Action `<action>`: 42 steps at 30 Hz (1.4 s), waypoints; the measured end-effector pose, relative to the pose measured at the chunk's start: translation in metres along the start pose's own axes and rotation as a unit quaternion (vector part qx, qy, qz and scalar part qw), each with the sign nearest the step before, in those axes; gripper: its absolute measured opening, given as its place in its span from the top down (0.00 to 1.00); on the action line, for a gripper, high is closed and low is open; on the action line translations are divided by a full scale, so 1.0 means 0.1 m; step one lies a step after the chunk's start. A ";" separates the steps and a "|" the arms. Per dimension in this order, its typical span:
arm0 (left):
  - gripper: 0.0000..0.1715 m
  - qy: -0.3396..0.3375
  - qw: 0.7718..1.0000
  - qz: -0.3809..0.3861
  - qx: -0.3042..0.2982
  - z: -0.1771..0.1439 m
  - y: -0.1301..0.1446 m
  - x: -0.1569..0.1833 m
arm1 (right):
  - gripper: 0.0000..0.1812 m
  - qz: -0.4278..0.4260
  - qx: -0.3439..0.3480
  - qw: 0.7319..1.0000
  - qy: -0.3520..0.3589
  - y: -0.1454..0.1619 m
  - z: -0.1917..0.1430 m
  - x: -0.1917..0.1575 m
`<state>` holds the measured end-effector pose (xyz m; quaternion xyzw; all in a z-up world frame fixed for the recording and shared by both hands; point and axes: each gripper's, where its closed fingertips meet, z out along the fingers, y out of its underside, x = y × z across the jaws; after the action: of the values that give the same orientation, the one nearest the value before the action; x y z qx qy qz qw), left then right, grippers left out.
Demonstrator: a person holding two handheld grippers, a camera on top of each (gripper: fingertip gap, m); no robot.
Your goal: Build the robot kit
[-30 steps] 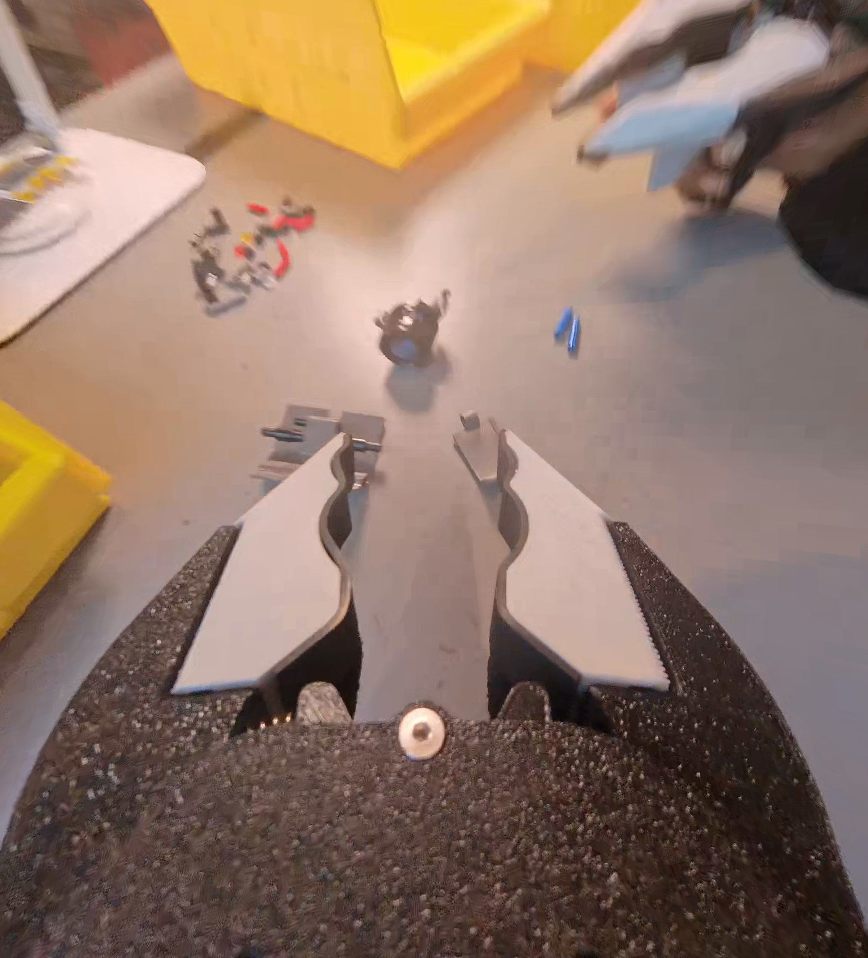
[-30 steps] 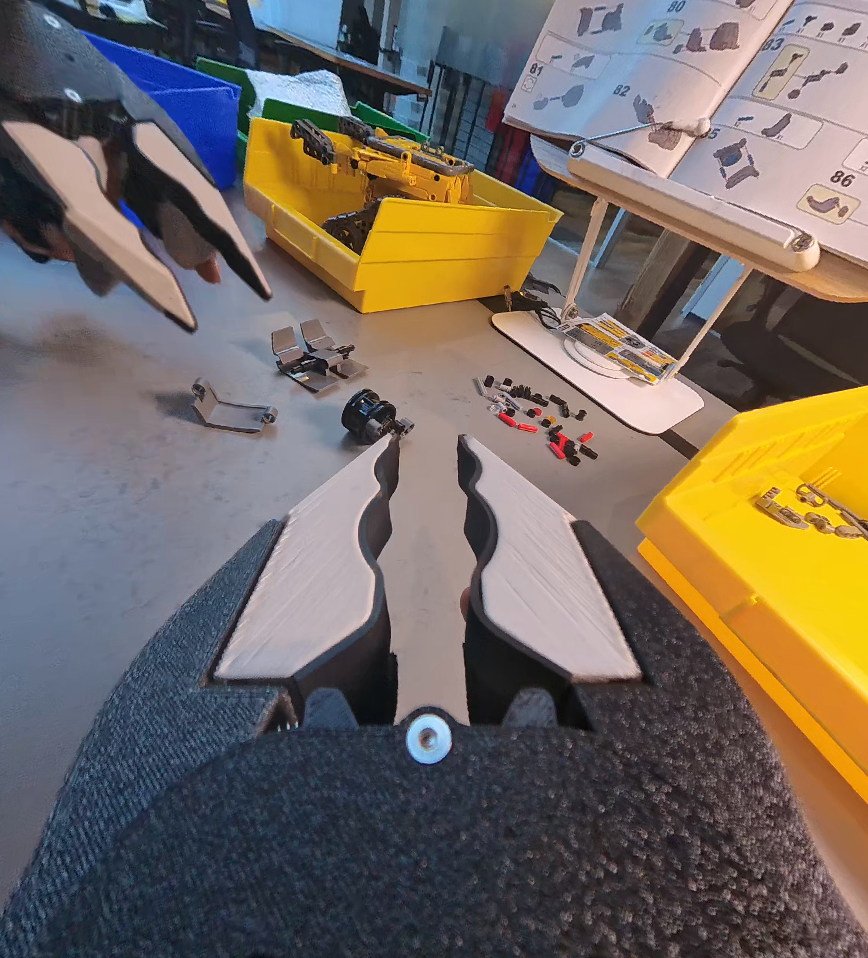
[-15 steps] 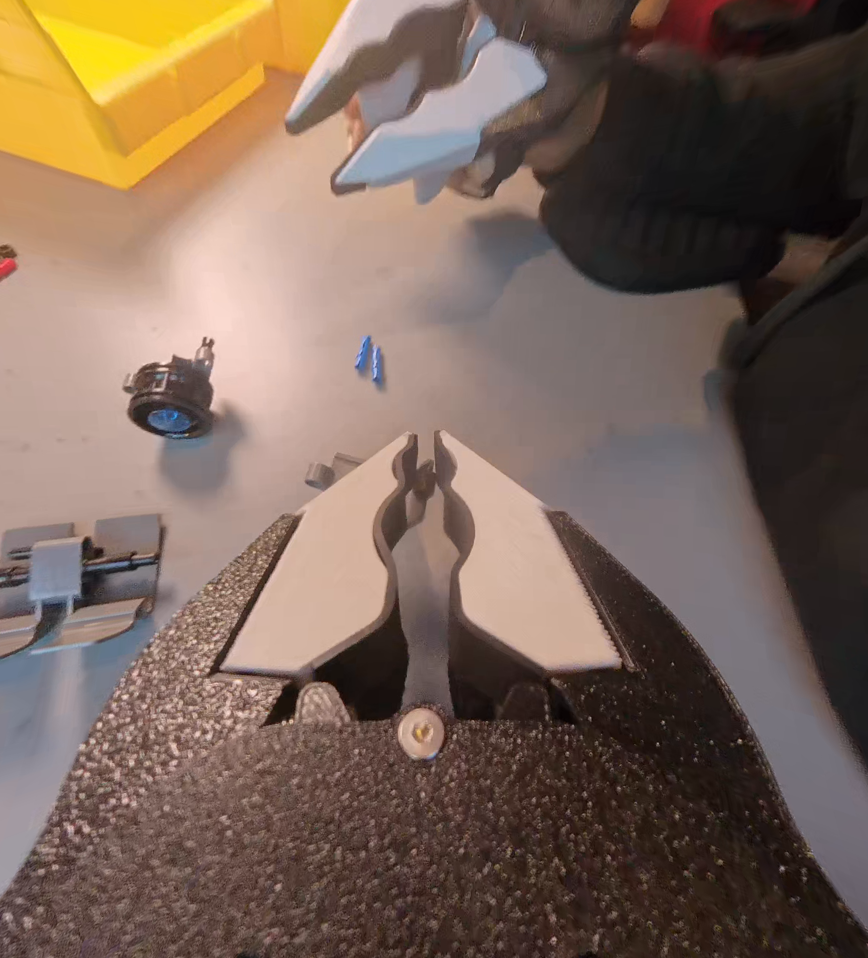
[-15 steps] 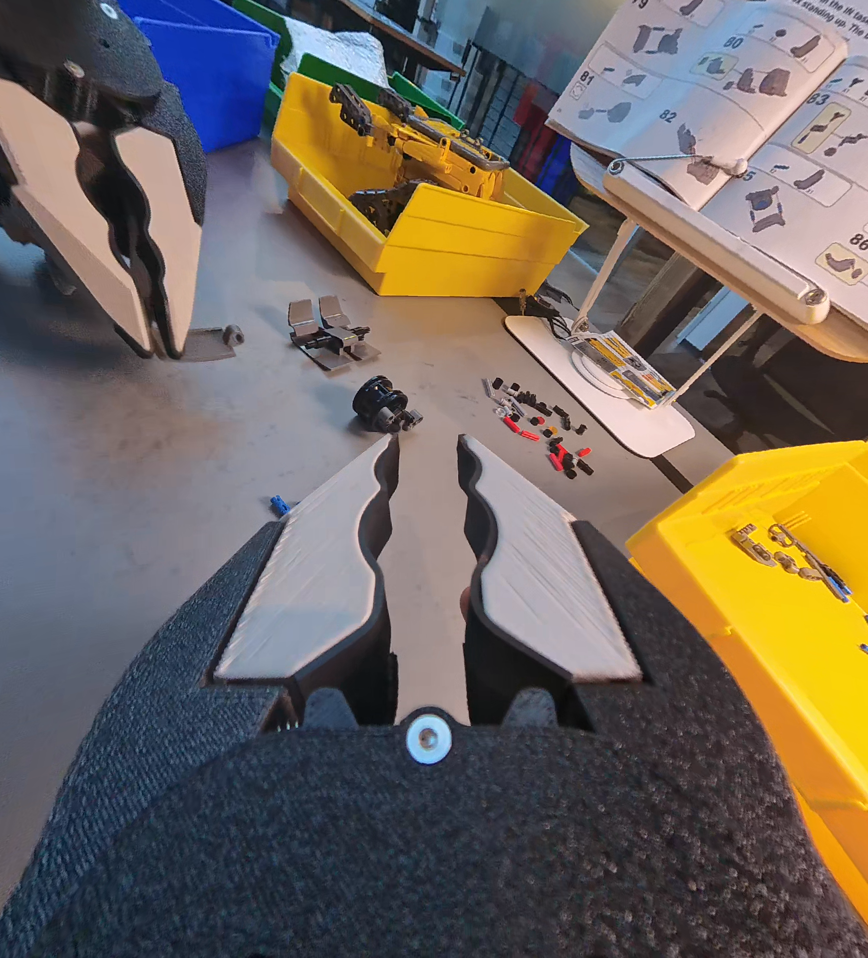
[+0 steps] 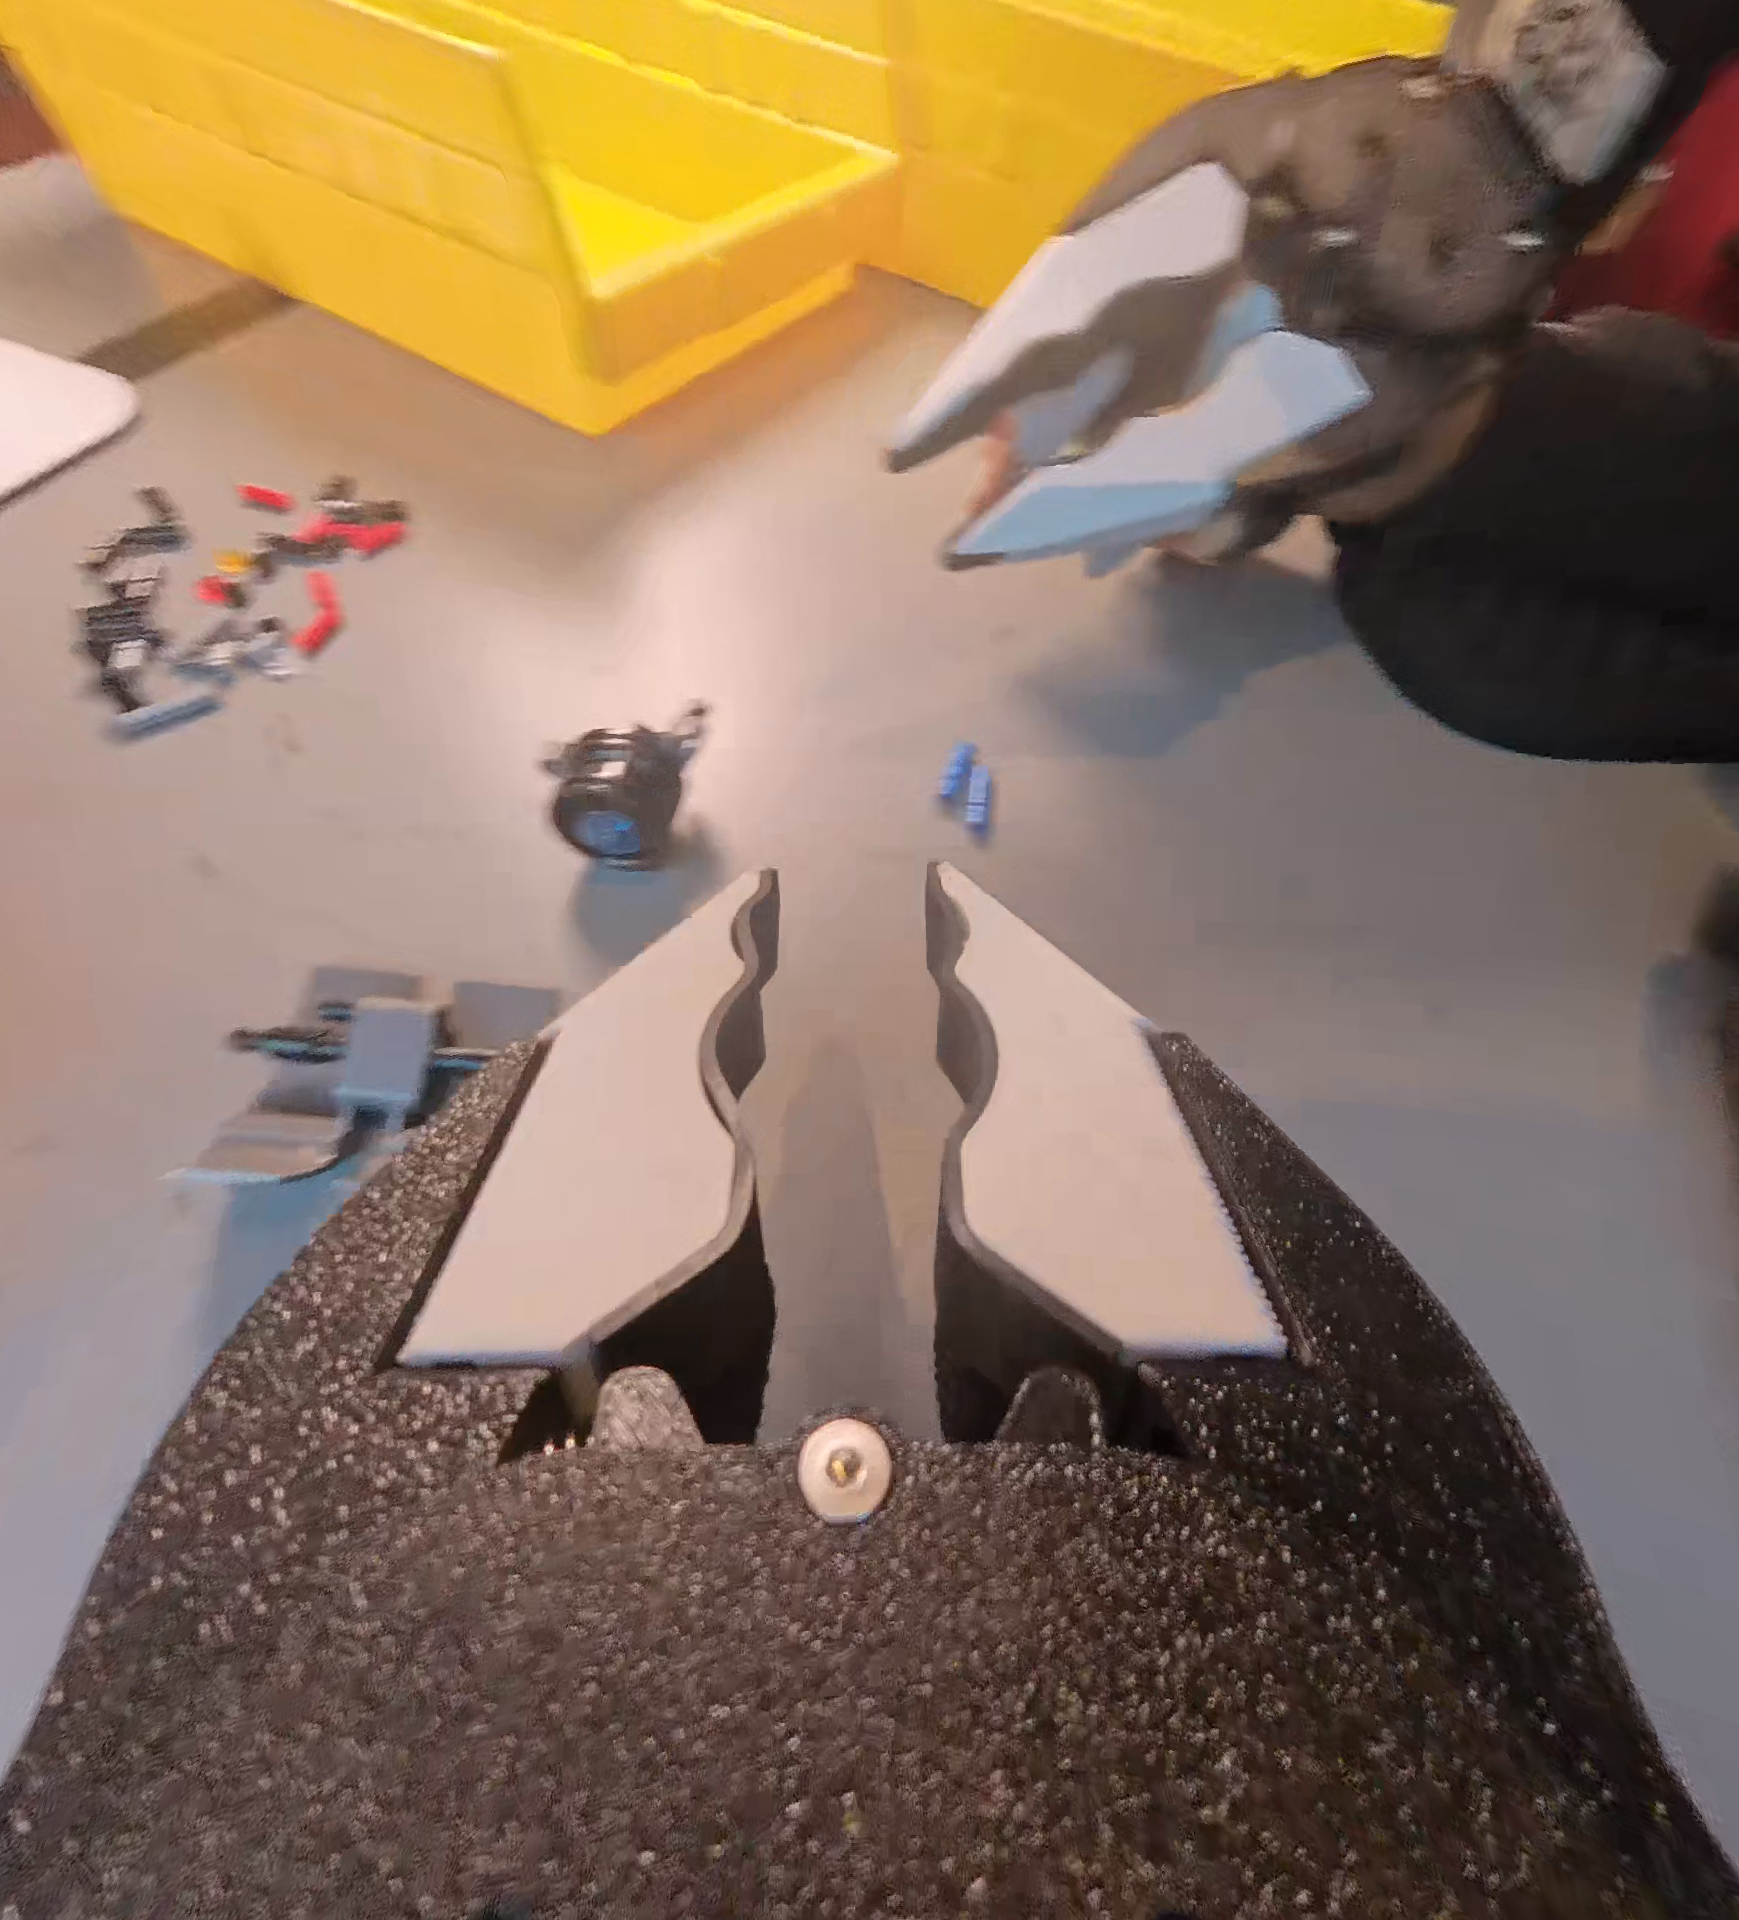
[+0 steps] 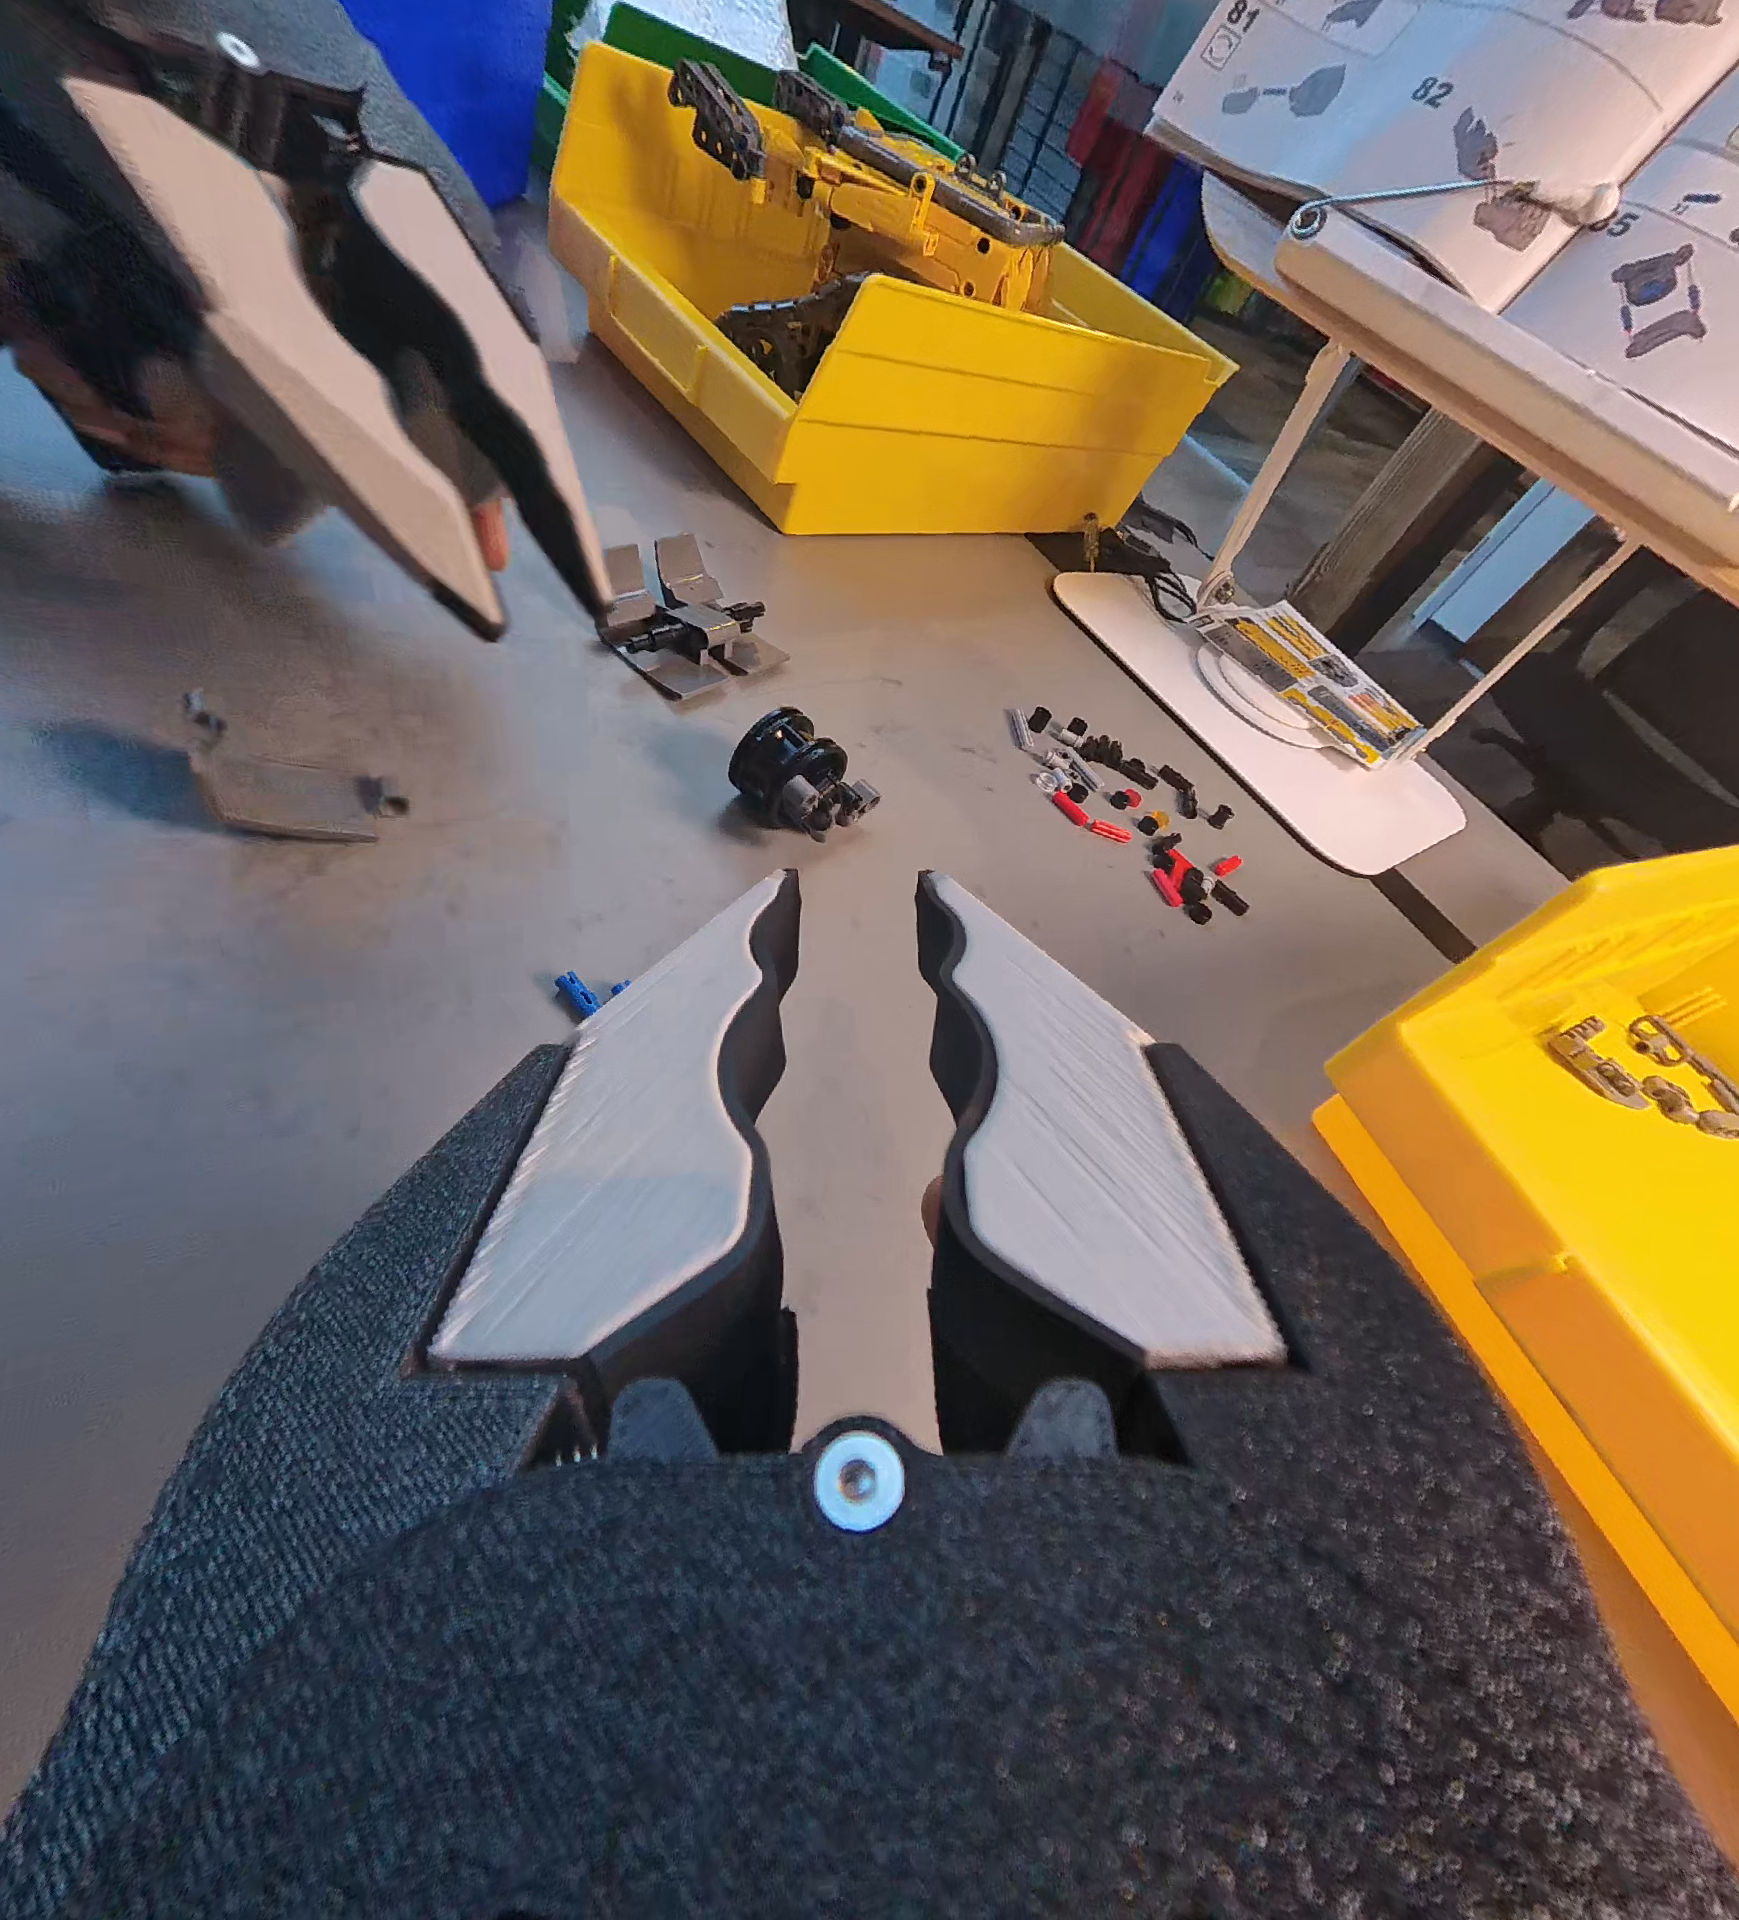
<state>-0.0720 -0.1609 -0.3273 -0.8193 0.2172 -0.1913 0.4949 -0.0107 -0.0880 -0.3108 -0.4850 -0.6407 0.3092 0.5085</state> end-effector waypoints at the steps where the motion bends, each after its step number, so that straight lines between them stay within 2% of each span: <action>1: 0.83 -0.033 0.999 -0.002 -0.009 0.03 0.00 -0.16 | 0.88 -0.002 0.000 1.000 -0.002 0.00 0.01 -0.01; 3: 0.78 -0.063 0.998 0.000 -0.031 0.12 -0.02 -0.36 | 0.88 -0.005 -0.001 1.000 -0.006 -0.01 0.03 -0.03; 5: 0.76 -0.077 0.996 0.020 -0.050 0.24 -0.08 -0.48 | 0.88 -0.010 -0.003 1.000 -0.008 0.00 0.04 -0.05; 10: 0.73 -0.064 0.984 0.088 -0.144 0.55 0.00 -0.55 | 0.88 -0.017 -0.007 1.000 0.001 0.03 -0.01 -0.01; 14: 0.83 -0.076 0.973 0.147 -0.159 0.60 0.05 -0.50 | 0.88 -0.009 -0.003 1.000 0.009 0.03 -0.05 0.05; 18: 0.83 -0.105 0.945 0.262 -0.165 0.53 0.10 -0.38 | 0.88 -0.007 -0.003 1.000 0.003 0.03 -0.04 0.03; 22: 0.83 -0.115 0.928 0.315 -0.162 0.43 0.18 -0.25 | 0.88 -0.017 -0.010 1.000 -0.001 0.06 -0.02 0.00; 24: 0.83 -0.109 0.932 0.307 -0.160 0.38 0.21 -0.20 | 0.88 -0.017 -0.012 1.000 -0.001 0.06 -0.02 -0.01; 31: 0.82 -0.074 0.968 0.203 -0.124 0.28 0.25 -0.13 | 0.88 -0.014 -0.017 1.000 0.001 0.08 0.00 0.01; 42: 0.80 -0.072 0.982 0.149 -0.087 0.13 0.14 -0.13 | 0.88 -0.021 -0.024 0.999 0.003 0.10 0.01 0.00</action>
<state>-0.0784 -0.1495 -0.3465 -0.8292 0.3164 -0.0366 0.4593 -0.0084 -0.0841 -0.3201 -0.4846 -0.6560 0.2816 0.5054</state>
